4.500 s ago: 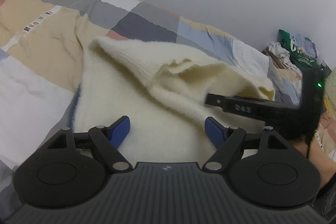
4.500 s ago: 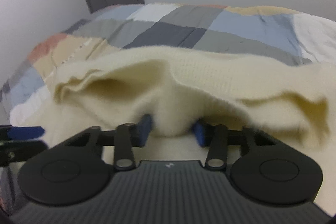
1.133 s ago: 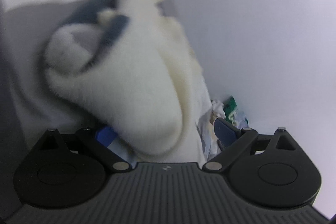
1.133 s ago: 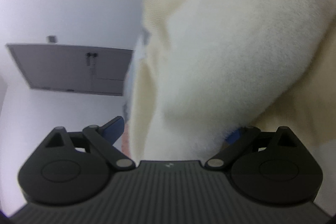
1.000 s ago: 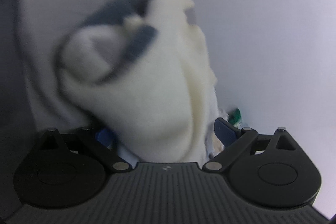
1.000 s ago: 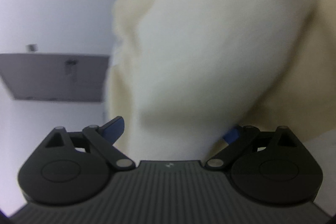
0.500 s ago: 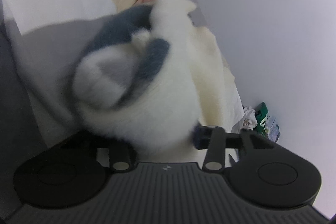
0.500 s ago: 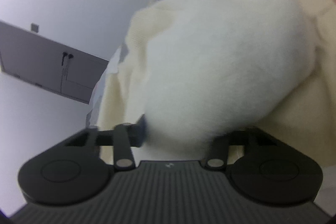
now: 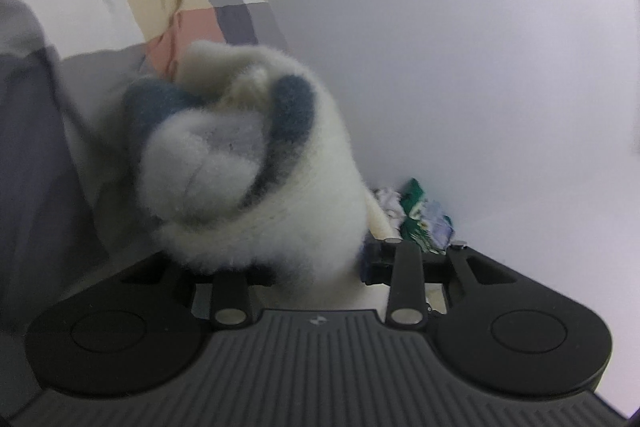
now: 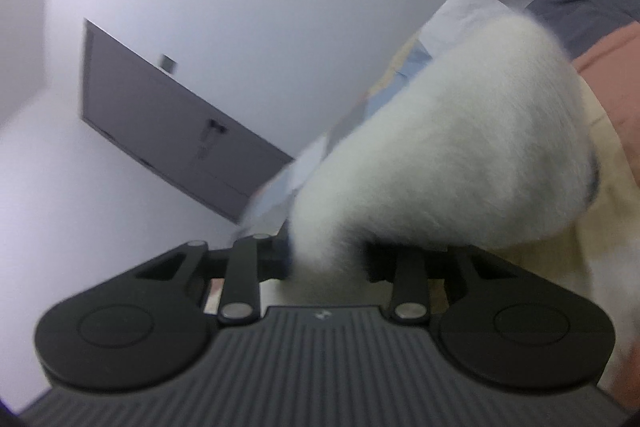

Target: Fold large clothes

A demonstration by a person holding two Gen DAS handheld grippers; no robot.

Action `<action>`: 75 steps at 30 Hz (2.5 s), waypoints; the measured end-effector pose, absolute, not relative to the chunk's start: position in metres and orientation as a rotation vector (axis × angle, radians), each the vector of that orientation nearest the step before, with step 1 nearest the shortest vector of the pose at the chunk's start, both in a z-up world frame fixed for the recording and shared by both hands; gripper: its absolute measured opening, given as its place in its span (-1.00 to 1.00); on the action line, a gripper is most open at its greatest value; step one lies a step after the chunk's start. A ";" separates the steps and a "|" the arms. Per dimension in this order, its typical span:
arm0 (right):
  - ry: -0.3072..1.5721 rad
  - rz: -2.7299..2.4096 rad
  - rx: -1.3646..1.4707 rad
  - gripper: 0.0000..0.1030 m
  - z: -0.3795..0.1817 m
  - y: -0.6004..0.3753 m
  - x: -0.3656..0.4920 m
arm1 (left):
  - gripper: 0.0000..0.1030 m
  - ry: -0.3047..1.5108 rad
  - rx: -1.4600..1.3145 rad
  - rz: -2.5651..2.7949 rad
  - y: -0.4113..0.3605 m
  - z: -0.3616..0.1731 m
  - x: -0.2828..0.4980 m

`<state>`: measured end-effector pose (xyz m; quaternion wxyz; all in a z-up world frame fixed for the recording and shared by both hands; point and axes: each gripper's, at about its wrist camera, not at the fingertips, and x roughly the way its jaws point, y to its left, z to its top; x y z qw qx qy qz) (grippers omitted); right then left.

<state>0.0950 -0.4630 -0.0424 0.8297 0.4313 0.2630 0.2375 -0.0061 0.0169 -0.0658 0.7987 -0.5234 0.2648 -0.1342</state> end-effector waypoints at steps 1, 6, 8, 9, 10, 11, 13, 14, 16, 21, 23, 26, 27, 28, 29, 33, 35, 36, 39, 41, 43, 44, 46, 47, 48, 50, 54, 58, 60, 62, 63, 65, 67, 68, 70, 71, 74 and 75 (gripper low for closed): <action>0.555 0.511 0.917 -0.32 -0.041 -0.469 0.085 | -0.21 0.567 -1.125 -0.302 0.015 -0.062 -0.013; 0.585 0.497 0.883 -0.32 -0.042 -0.471 0.078 | -0.11 0.612 -1.080 -0.277 0.004 -0.066 -0.015; 0.629 0.478 0.886 -0.30 -0.047 -0.472 0.079 | 0.26 0.643 -1.080 -0.275 0.004 -0.072 -0.012; 0.650 0.478 0.881 -0.29 -0.048 -0.472 0.078 | 0.37 0.657 -1.082 -0.277 0.003 -0.075 -0.012; 0.662 0.482 0.868 -0.27 -0.049 -0.470 0.079 | 0.54 0.671 -1.092 -0.274 0.003 -0.079 -0.010; 0.668 0.486 0.853 -0.25 -0.050 -0.467 0.080 | 0.64 0.684 -1.106 -0.272 0.004 -0.083 -0.008; 0.677 0.492 0.832 -0.20 -0.047 -0.463 0.082 | 0.65 0.691 -1.129 -0.270 0.006 -0.087 -0.009; 0.679 0.493 0.827 -0.10 -0.045 -0.462 0.083 | 0.66 0.686 -1.135 -0.275 0.007 -0.087 -0.009; 0.679 0.513 0.831 0.22 -0.042 -0.462 0.084 | 0.69 0.672 -1.143 -0.288 0.009 -0.085 -0.009; 0.668 0.555 0.798 0.44 -0.029 -0.454 0.099 | 0.70 0.635 -1.124 -0.294 0.010 -0.071 0.008; 0.664 0.555 0.771 0.44 -0.027 -0.449 0.110 | 0.71 0.613 -1.093 -0.298 0.010 -0.063 0.020; 0.673 0.556 0.738 0.43 -0.027 -0.442 0.134 | 0.71 0.594 -1.034 -0.246 0.009 -0.050 0.041; 0.682 0.559 0.735 0.43 -0.027 -0.439 0.144 | 0.71 0.591 -1.003 -0.225 0.008 -0.046 0.050; 0.691 0.562 0.734 0.43 -0.028 -0.437 0.154 | 0.71 0.592 -0.968 -0.212 0.006 -0.045 0.060; 0.701 0.562 0.729 0.43 -0.030 -0.435 0.163 | 0.71 0.600 -0.924 -0.199 0.004 -0.046 0.072; 0.727 0.603 0.651 0.42 -0.042 -0.420 0.200 | 0.71 0.642 -0.760 -0.100 -0.004 -0.064 0.118; 0.757 0.602 0.593 0.42 -0.051 -0.410 0.216 | 0.71 0.669 -0.757 -0.072 0.000 -0.079 0.137; 0.771 0.600 0.559 0.42 -0.054 -0.404 0.224 | 0.71 0.675 -0.780 -0.064 0.005 -0.089 0.150; 0.812 0.575 0.465 0.41 -0.074 -0.389 0.249 | 0.71 0.666 -0.782 -0.059 0.012 -0.102 0.174; 0.838 0.574 0.435 0.36 -0.090 -0.386 0.269 | 0.71 0.672 -0.785 -0.064 0.015 -0.109 0.184; 0.828 0.570 0.435 0.36 -0.103 -0.386 0.280 | 0.71 0.669 -0.784 -0.075 0.016 -0.116 0.191; 0.829 0.573 0.431 0.36 -0.107 -0.385 0.284 | 0.71 0.667 -0.772 -0.079 0.016 -0.116 0.192; 0.820 0.583 0.405 0.37 -0.110 -0.383 0.287 | 0.71 0.665 -0.730 -0.090 0.014 -0.116 0.195; 0.814 0.586 0.392 0.37 -0.109 -0.383 0.288 | 0.71 0.662 -0.716 -0.096 0.012 -0.115 0.193; 0.811 0.586 0.382 0.37 -0.106 -0.382 0.288 | 0.72 0.659 -0.708 -0.102 0.012 -0.115 0.194; 0.796 0.581 0.356 0.37 -0.103 -0.379 0.285 | 0.72 0.658 -0.705 -0.114 0.013 -0.114 0.196; 0.753 0.559 0.300 0.38 -0.090 -0.377 0.278 | 0.72 0.635 -0.741 -0.132 0.022 -0.108 0.186; 0.669 0.530 0.239 0.42 -0.072 -0.386 0.270 | 0.72 0.620 -0.672 -0.087 0.031 -0.093 0.174; 0.636 0.495 0.238 0.61 -0.066 -0.398 0.267 | 0.72 0.602 -0.638 -0.060 0.036 -0.087 0.167; 0.597 0.434 0.245 0.73 -0.061 -0.412 0.265 | 0.72 0.601 -0.605 -0.017 0.041 -0.085 0.163; 0.586 0.399 0.242 0.73 -0.060 -0.418 0.264 | 0.72 0.596 -0.583 0.011 0.043 -0.086 0.162; 0.584 0.333 0.249 0.73 -0.060 -0.432 0.267 | 0.72 0.596 -0.572 0.041 0.047 -0.090 0.162; 0.583 0.277 0.266 0.73 -0.063 -0.443 0.269 | 0.72 0.601 -0.599 0.062 0.053 -0.097 0.165; 0.591 0.250 0.277 0.73 -0.066 -0.449 0.272 | 0.71 0.599 -0.608 0.085 0.056 -0.099 0.166; 0.615 0.215 0.300 0.73 -0.072 -0.457 0.277 | 0.69 0.594 -0.612 0.172 0.063 -0.104 0.167; 0.625 0.191 0.308 0.73 -0.074 -0.462 0.279 | 0.69 0.592 -0.621 0.188 0.067 -0.107 0.168; 0.655 0.149 0.361 0.73 -0.081 -0.477 0.282 | 0.68 0.613 -0.696 0.153 0.079 -0.120 0.175; 0.669 0.157 0.383 0.73 -0.085 -0.479 0.284 | 0.67 0.618 -0.714 0.128 0.080 -0.123 0.177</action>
